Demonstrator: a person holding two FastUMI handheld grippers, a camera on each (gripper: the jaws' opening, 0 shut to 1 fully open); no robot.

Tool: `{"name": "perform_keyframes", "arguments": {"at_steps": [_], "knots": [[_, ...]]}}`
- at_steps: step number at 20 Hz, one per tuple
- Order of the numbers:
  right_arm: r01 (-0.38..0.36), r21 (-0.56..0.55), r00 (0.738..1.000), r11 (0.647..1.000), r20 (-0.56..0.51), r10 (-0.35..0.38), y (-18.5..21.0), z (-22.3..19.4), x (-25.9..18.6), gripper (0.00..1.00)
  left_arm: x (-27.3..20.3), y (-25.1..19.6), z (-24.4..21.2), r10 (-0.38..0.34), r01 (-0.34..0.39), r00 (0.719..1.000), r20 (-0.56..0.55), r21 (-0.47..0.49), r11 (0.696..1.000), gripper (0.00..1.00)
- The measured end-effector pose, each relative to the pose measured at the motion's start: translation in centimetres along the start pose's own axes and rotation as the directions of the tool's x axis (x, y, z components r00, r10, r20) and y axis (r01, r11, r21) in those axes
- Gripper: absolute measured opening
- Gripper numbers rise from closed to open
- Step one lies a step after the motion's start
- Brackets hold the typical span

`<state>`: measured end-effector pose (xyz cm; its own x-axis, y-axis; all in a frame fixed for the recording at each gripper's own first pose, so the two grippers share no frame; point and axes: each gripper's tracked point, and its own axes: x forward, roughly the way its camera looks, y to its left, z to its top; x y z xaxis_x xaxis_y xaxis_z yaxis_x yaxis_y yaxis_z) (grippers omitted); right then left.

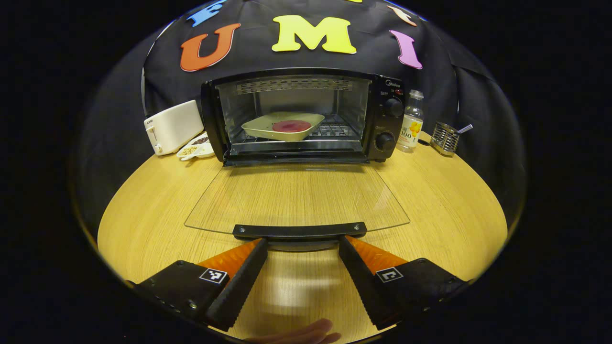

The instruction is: Open the electric oven with the left hand, put the food in, and close the electric oven.

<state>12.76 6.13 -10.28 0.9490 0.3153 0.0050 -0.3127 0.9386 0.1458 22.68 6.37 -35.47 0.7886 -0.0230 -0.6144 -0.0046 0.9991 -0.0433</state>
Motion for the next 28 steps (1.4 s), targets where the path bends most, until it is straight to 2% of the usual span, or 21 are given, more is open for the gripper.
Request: {"name": "perform_keyframes", "arguments": {"at_steps": [1,2,3,4,5,6,9,10,11,12,13,14,15,16,17,19,20,23,24,26,28], "knots": [[0.001,0.003,1.0,1.0,-0.013,-0.001,-0.1,-0.6,0.3,0.96,0.0,0.0,0.0,0.002,-0.002,1.0,-0.004,0.006,1.0,0.97],[0.008,0.006,1.0,1.0,-0.026,-0.008,-0.3,-1.1,0.4,1.0,0.1,0.0,0.1,0.002,-0.002,1.0,-0.003,0.005,1.0,0.97],[0.014,0.003,0.999,1.0,-0.037,-0.014,-0.3,-1.5,0.5,0.96,0.0,0.1,0.1,0.004,-0.004,1.0,0.0,-0.012,1.0,0.97],[0.018,-0.002,0.999,1.0,-0.045,-0.018,-0.3,-1.7,0.5,1.0,-0.2,-0.1,0.4,0.006,-0.006,1.0,0.011,-0.025,1.0,0.97],[0.017,-0.008,0.999,1.0,-0.047,-0.017,-0.1,-1.7,0.2,1.0,-0.2,-0.1,0.6,0.005,-0.005,1.0,0.011,-0.009,1.0,0.97],[0.014,-0.012,0.999,1.0,-0.046,-0.014,0.2,-1.6,0.0,0.96,-0.2,0.0,0.6,0.004,-0.004,1.0,0.006,0.0,1.0,0.97],[0.011,-0.036,0.999,0.999,-0.031,-0.012,0.8,-1.0,-0.8,0.96,-0.4,0.0,0.9,0.006,-0.006,1.0,0.001,0.003,1.0,0.97],[0.014,-0.043,0.999,0.999,-0.028,-0.015,1.0,-0.9,-1.1,1.0,-0.6,-0.1,1.1,0.006,-0.007,1.0,0.005,0.012,1.0,0.97],[0.014,-0.046,0.999,0.999,-0.028,-0.016,1.4,-0.8,-1.4,1.0,-0.6,0.0,1.3,0.006,-0.006,1.0,0.004,0.025,1.0,0.97],[0.009,-0.046,1.0,0.999,-0.029,-0.011,1.7,-0.7,-1.5,0.96,-0.6,0.0,1.3,0.006,-0.006,1.0,-0.001,0.014,1.0,0.97],[0.006,-0.045,0.999,0.999,-0.034,-0.007,2.2,-0.8,-1.6,0.96,-0.6,0.0,1.0,0.005,-0.005,1.0,-0.019,0.001,1.0,0.97],[0.003,-0.044,0.999,0.999,-0.041,-0.005,2.5,-0.9,-1.7,1.0,-0.6,-0.1,1.1,0.004,-0.004,1.0,-0.024,0.007,1.0,0.97],[0.002,-0.045,0.999,0.999,-0.045,-0.004,2.6,-1.0,-1.9,0.96,-1.1,-0.6,1.1,0.004,-0.004,1.0,-0.027,0.012,1.0,0.97],[0.004,-0.046,0.999,0.999,-0.047,-0.006,2.6,-0.9,-2.0,0.96,-1.2,-0.7,1.3,0.003,-0.003,1.0,-0.026,0.018,1.0,0.97],[0.006,-0.047,0.999,0.999,-0.046,-0.009,2.8,-0.8,-2.0,1.0,-0.8,0.0,1.5,0.002,-0.002,1.0,-0.027,0.015,1.0,0.97],[0.013,-0.051,0.999,0.999,-0.046,-0.015,3.0,-0.6,-2.1,0.96,-1.0,0.0,1.9,0.001,-0.001,1.0,-0.027,0.007,1.0,0.97],[0.014,-0.054,0.999,0.998,-0.044,-0.016,3.1,-0.5,-2.3,1.0,-1.2,0.0,2.1,0.002,-0.002,1.0,-0.023,0.006,1.0,0.97],[0.016,-0.058,0.999,0.998,-0.035,-0.018,3.7,-0.1,-2.9,1.0,-1.6,0.1,3.1,0.002,-0.002,1.0,0.0,0.008,1.0,0.97],[0.013,-0.06,0.999,0.998,-0.035,-0.015,3.9,-0.1,-3.1,0.96,-1.7,0.1,3.3,0.002,-0.002,1.0,0.0,0.003,1.0,0.97],[0.018,-0.062,0.999,0.998,-0.034,-0.02,4.0,0.0,-3.5,1.0,-1.9,0.1,3.5,0.002,-0.002,1.0,-0.007,-0.005,1.0,0.97],[0.023,-0.067,0.999,0.997,-0.032,-0.026,4.0,0.1,-3.8,0.96,-2.1,0.1,4.1,0.004,-0.004,1.0,0.009,0.003,1.0,0.97]]}}
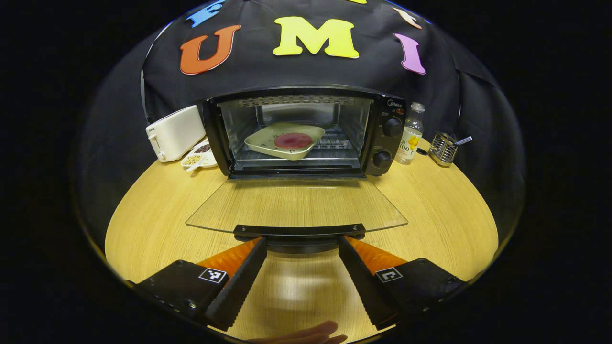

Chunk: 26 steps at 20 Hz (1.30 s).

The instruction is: Open the electric oven with the left hand, put the food in, and close the electric oven.

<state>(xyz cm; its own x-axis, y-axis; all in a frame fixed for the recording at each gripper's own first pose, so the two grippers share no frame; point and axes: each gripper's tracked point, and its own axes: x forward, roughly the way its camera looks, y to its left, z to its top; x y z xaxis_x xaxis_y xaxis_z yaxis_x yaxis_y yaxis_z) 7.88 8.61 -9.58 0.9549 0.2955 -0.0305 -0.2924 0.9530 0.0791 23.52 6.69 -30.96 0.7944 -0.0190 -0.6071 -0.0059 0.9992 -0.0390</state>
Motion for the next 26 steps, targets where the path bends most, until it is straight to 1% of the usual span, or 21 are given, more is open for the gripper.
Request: {"name": "perform_keyframes", "arguments": {"at_steps": [1,2,3,4,7,8,9,10,11,12,15,16,17,18,19,20,22,23,24,25,26], "knots": [[0.004,-0.001,1.0,1.0,0.001,-0.004,-0.1,0.2,-0.2,1.0,0.0,0.1,0.2,0.0,0.0,1.0,0.011,-0.001,1.0,0.97],[0.009,-0.004,1.0,1.0,0.002,-0.009,-0.2,0.2,-0.3,0.96,-0.1,0.2,0.5,-0.001,0.001,1.0,0.017,-0.006,1.0,0.97],[0.013,-0.008,1.0,1.0,0.002,-0.013,-0.2,0.4,-0.4,1.0,-0.3,0.1,0.9,-0.001,0.001,1.0,0.025,-0.007,1.0,0.96],[0.015,-0.012,1.0,1.0,0.002,-0.015,-0.2,0.4,-0.6,0.96,-0.4,0.2,1.2,0.0,0.0,0.999,0.033,-0.004,1.0,0.96],[0.03,-0.02,1.0,0.999,-0.001,-0.03,-0.2,0.4,-1.2,0.96,-1.0,-0.6,2.1,-0.003,0.003,0.998,0.055,-0.008,1.0,0.96],[0.033,-0.022,0.999,0.999,-0.001,-0.033,-0.2,0.4,-1.5,1.0,-1.0,-0.4,2.5,-0.003,0.005,0.998,0.056,-0.025,1.0,0.96],[0.038,-0.027,0.999,0.999,-0.002,-0.038,-0.3,0.5,-1.6,0.96,-1.1,-0.2,2.9,-0.006,0.008,0.998,0.058,-0.04,0.999,0.96],[0.045,-0.032,0.999,0.998,-0.006,-0.046,-0.3,0.6,-1.9,1.0,-1.2,0.0,3.5,-0.009,0.012,0.998,0.062,-0.049,0.999,0.96],[0.052,-0.038,0.999,0.998,-0.008,-0.053,-0.4,0.6,-2.0,0.96,-1.3,0.1,4.3,-0.01,0.014,0.997,0.08,-0.05,0.999,0.96],[0.058,-0.044,0.998,0.997,-0.005,-0.058,-0.3,0.8,-2.3,1.0,-1.5,0.2,5.4,-0.012,0.017,0.994,0.105,-0.042,0.999,0.96],[0.077,-0.055,0.997,0.996,0.007,-0.077,-0.3,1.6,-3.3,1.0,-1.6,0.4,8.0,-0.015,0.021,0.989,0.149,-0.04,0.999,0.97],[0.081,-0.053,0.997,0.995,0.01,-0.081,-0.4,1.9,-3.6,1.0,-1.6,0.6,9.1,-0.014,0.021,0.986,0.167,-0.041,0.999,0.89],[0.086,-0.045,0.996,0.995,0.014,-0.086,-0.4,2.2,-3.8,1.0,-1.4,0.7,9.9,-0.017,0.024,0.983,0.181,-0.038,0.999,0.97],[0.092,-0.039,0.996,0.995,0.014,-0.091,-0.6,2.4,-4.2,1.0,-1.4,0.8,10.7,-0.02,0.028,0.979,0.201,-0.039,0.999,0.97],[0.1,-0.034,0.995,0.994,0.014,-0.099,-0.8,2.6,-4.4,0.96,-1.1,0.9,11.5,-0.023,0.034,0.976,0.217,-0.047,0.998,0.98],[0.109,-0.03,0.994,0.994,0.016,-0.109,-1.1,2.9,-4.6,0.96,-0.8,0.9,12.2,-0.027,0.04,0.972,0.233,-0.053,0.998,0.97],[0.122,-0.018,0.992,0.992,0.017,-0.121,-1.5,3.2,-5.2,0.96,-0.5,1.0,13.1,-0.034,0.052,0.971,0.235,-0.075,0.996,0.98],[0.126,-0.003,0.992,0.992,0.025,-0.126,-1.5,3.6,-5.5,1.0,-0.7,1.1,13.3,-0.041,0.063,0.971,0.237,-0.087,0.994,0.98],[0.134,0.012,0.99,0.991,0.035,-0.135,-1.6,4.1,-5.7,1.0,-1.4,1.1,13.5,-0.051,0.076,0.968,0.244,-0.093,0.993,0.98],[0.138,0.014,0.989,0.99,0.043,-0.138,-1.6,4.1,-5.9,0.96,-2.2,1.5,13.8,-0.046,0.075,0.965,0.259,-0.101,0.992,0.97],[0.133,0.011,0.99,0.991,0.047,-0.133,-1.4,4.1,-6.0,1.0,-3.2,1.8,14.0,-0.048,0.079,0.958,0.282,-0.097,0.992,0.97]]}}
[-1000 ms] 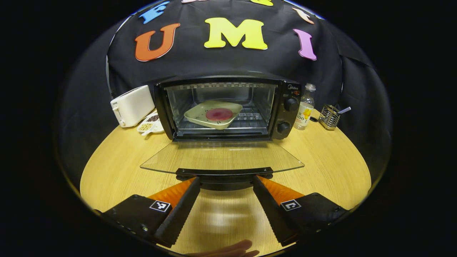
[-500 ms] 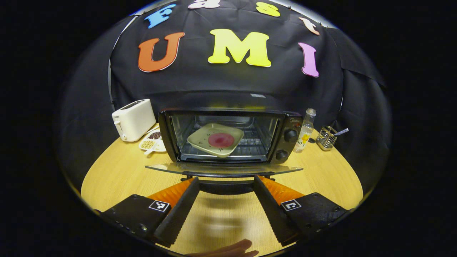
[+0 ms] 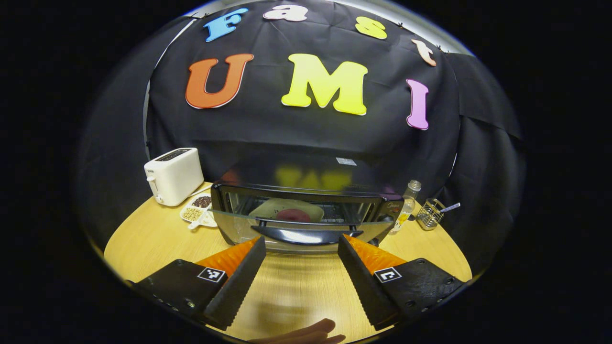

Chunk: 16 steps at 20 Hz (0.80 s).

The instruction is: Open the electric oven with the left hand, put the food in, and close the electric oven.

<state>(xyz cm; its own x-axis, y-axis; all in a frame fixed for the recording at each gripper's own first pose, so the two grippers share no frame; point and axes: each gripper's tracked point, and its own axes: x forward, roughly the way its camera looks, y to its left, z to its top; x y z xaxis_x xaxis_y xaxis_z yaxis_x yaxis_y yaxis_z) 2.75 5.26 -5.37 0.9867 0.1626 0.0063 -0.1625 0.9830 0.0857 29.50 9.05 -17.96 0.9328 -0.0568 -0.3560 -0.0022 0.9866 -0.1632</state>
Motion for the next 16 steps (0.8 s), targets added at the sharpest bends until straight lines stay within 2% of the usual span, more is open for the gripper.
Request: {"name": "perform_keyframes", "arguments": {"at_steps": [1,2,3,6,7,9,13,14,15,16], "knots": [[-0.007,-0.002,1.0,1.0,-0.005,0.007,0.3,-0.1,0.0,0.96,-1.1,0.1,0.7,0.0,-0.001,1.0,0.023,0.009,1.0,0.96],[-0.007,-0.003,1.0,1.0,-0.008,0.007,0.5,-0.1,-0.2,0.96,-2.6,0.5,1.2,0.012,-0.013,0.999,0.042,0.017,1.0,0.95],[-0.004,-0.006,1.0,1.0,-0.005,0.004,0.5,0.1,-0.1,1.0,-3.8,0.9,1.5,0.024,-0.025,0.998,0.053,0.026,0.999,0.95],[-0.002,-0.015,1.0,1.0,0.01,0.003,0.7,0.7,-0.8,1.0,-8.3,0.9,3.1,0.028,-0.034,0.993,0.115,0.055,0.998,0.95],[-0.001,-0.014,1.0,1.0,0.014,0.001,0.8,1.0,-1.2,0.96,-9.9,1.2,3.9,0.042,-0.05,0.99,0.133,0.061,0.997,0.95],[0.011,-0.021,1.0,1.0,0.02,-0.011,0.8,1.5,-1.7,0.96,-12.9,1.2,4.8,0.052,-0.064,0.987,0.155,0.071,0.995,0.95],[0.019,-0.04,0.999,0.999,0.045,-0.017,1.3,2.8,-2.5,0.96,-19.9,0.1,7.1,0.045,-0.07,0.97,0.238,0.098,0.993,0.95],[0.015,-0.034,0.998,0.999,0.059,-0.013,1.5,3.3,-2.8,1.0,-21.7,-0.1,7.5,0.051,-0.083,0.964,0.26,0.113,0.99,0.95],[0.012,-0.028,0.997,1.0,0.071,-0.01,1.7,3.6,-3.0,1.0,-23.6,-0.3,7.8,0.056,-0.096,0.956,0.287,0.127,0.987,0.95],[0.012,-0.026,0.997,1.0,0.08,-0.01,1.7,3.9,-3.2,0.96,-25.3,-0.6,7.7,0.059,-0.104,0.951,0.304,0.135,0.985,0.95]]}}
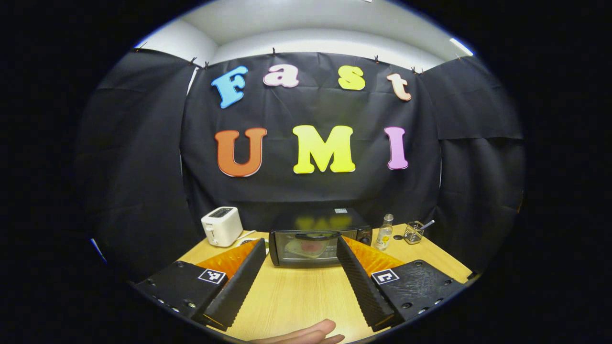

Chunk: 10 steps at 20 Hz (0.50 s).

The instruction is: Open the electric oven with the left hand, put the food in, and close the electric oven.

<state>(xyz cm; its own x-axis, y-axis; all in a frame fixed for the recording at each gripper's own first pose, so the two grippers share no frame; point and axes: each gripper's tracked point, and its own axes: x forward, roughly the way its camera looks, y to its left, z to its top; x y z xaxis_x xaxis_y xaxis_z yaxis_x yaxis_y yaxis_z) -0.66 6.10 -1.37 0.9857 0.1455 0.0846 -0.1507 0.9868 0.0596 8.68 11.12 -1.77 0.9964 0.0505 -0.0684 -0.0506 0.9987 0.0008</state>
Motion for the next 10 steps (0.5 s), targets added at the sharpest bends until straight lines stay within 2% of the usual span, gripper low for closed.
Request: {"name": "perform_keyframes", "arguments": {"at_steps": [1,2,4,5,6,7,8,9,10], "knots": [[0.001,-0.002,1.0,1.0,0.004,-0.001,0.1,0.0,-0.2,0.96,-1.5,0.0,-0.2,0.01,-0.01,1.0,0.002,0.005,1.0,0.95],[-0.001,-0.008,1.0,1.0,0.003,0.001,0.2,0.0,-0.1,1.0,-2.8,0.0,-0.6,0.024,-0.024,1.0,0.0,0.008,1.0,0.95],[-0.001,-0.025,1.0,1.0,-0.009,0.001,0.4,-0.3,-0.1,1.0,-5.2,-0.1,-1.0,0.044,-0.044,0.999,0.013,0.003,0.999,0.94],[0.0,-0.032,1.0,0.999,-0.016,0.0,0.4,-0.4,0.0,1.0,-6.2,-0.3,-1.3,0.052,-0.052,0.998,0.023,-0.014,0.999,0.83],[0.002,-0.036,1.0,0.999,-0.023,-0.003,0.3,-0.6,0.1,0.96,-7.2,-0.5,-1.6,0.057,-0.056,0.998,0.031,-0.041,0.998,0.94],[-0.004,-0.041,1.0,0.999,-0.028,0.002,0.3,-0.7,0.1,0.96,-7.9,-0.6,-2.1,0.058,-0.055,0.998,0.036,-0.066,0.996,0.95],[-0.011,-0.044,0.999,0.999,-0.031,0.01,0.4,-0.7,0.0,1.0,-8.4,-0.6,-2.5,0.065,-0.062,0.997,0.031,-0.084,0.995,0.95],[-0.013,-0.048,0.999,0.999,-0.032,0.012,0.4,-0.7,0.2,0.96,-8.7,-0.3,-2.5,0.07,-0.067,0.997,0.033,-0.088,0.994,0.84],[-0.009,-0.05,1.0,0.999,-0.027,0.008,0.1,-0.5,0.1,1.0,-9.0,-0.3,-2.1,0.067,-0.064,0.997,0.042,-0.076,0.995,0.83]]}}
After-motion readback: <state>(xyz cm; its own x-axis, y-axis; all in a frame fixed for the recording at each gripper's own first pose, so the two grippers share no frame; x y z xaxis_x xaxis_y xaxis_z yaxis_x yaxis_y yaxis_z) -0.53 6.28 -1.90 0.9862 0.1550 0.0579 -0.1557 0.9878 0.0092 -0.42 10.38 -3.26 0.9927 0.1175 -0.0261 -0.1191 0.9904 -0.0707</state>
